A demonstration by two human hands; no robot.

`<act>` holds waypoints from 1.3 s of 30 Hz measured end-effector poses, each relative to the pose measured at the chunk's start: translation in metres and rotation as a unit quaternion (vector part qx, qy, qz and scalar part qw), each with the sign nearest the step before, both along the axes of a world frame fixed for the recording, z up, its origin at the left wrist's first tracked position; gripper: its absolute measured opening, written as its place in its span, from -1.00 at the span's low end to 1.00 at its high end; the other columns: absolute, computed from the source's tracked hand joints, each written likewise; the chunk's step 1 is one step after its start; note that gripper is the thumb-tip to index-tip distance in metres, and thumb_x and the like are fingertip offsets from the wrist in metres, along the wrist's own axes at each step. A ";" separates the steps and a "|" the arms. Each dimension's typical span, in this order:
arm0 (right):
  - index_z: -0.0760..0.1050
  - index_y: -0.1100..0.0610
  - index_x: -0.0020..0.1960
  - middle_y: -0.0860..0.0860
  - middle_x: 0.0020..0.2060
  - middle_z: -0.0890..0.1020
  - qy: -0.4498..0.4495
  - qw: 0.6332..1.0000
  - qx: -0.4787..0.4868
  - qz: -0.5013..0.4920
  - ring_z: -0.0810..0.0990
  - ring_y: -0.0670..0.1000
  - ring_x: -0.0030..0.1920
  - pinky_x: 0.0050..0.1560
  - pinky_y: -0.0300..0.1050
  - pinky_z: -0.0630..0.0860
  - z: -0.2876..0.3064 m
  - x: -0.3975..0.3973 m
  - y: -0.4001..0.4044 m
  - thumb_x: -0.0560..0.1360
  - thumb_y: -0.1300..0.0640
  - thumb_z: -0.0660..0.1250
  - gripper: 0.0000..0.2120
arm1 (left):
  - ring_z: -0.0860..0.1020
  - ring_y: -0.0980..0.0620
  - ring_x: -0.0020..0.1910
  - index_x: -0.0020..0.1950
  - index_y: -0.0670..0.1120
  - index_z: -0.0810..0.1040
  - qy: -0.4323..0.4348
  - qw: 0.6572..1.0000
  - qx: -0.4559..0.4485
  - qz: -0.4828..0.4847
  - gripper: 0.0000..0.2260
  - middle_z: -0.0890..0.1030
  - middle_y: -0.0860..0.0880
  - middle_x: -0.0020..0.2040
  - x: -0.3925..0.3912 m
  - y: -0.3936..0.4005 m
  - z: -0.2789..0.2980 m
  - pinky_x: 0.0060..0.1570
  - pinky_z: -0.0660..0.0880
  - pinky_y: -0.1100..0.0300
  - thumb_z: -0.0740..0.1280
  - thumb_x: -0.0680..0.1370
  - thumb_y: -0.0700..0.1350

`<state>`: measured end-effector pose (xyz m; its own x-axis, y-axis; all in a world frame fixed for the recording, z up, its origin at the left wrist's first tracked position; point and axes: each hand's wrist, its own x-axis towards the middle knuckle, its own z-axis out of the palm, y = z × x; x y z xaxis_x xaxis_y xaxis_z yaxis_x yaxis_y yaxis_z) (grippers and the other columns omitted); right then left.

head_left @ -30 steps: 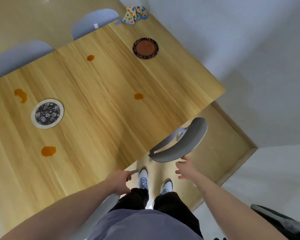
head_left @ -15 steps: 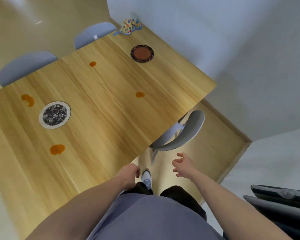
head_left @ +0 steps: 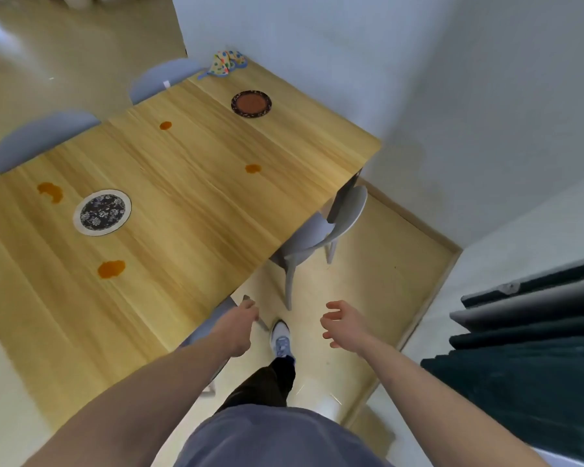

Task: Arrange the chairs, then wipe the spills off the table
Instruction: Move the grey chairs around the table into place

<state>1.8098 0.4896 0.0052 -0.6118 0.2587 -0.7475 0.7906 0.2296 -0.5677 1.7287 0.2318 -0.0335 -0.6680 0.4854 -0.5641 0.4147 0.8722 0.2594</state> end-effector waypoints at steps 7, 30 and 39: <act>0.41 0.08 0.39 0.04 0.19 0.59 -0.031 0.999 -0.005 0.025 0.62 0.06 -0.18 -0.38 -0.17 0.49 -0.019 0.090 -0.042 0.54 0.13 0.35 -0.57 | 0.39 -0.02 0.44 0.61 0.02 0.20 -0.043 0.990 -0.128 -0.035 -0.35 -0.02 0.05 0.65 0.083 -0.065 0.013 0.20 0.53 0.06 0.26 0.54 -0.29; 0.28 0.11 0.52 0.15 0.12 0.65 -0.108 0.990 -0.019 0.091 0.72 0.15 -0.03 -0.04 0.03 0.70 -0.006 0.073 -0.313 0.56 0.10 0.26 -0.46 | 0.57 0.01 0.17 0.33 0.09 0.52 -0.075 0.991 -0.010 0.112 -0.64 0.56 0.08 0.26 0.098 -0.329 0.051 0.16 0.50 0.11 0.28 0.53 0.02; 0.37 0.24 0.26 0.10 -0.15 0.55 -0.146 0.978 -0.001 -0.152 0.66 0.12 -0.15 -0.25 -0.06 0.63 -0.008 0.056 -0.425 0.61 0.25 0.28 -0.75 | 0.54 0.07 0.28 0.37 0.04 0.53 -0.026 0.995 0.005 0.095 -0.64 0.51 0.10 0.36 0.060 -0.496 0.085 0.28 0.45 0.23 0.36 0.56 -0.09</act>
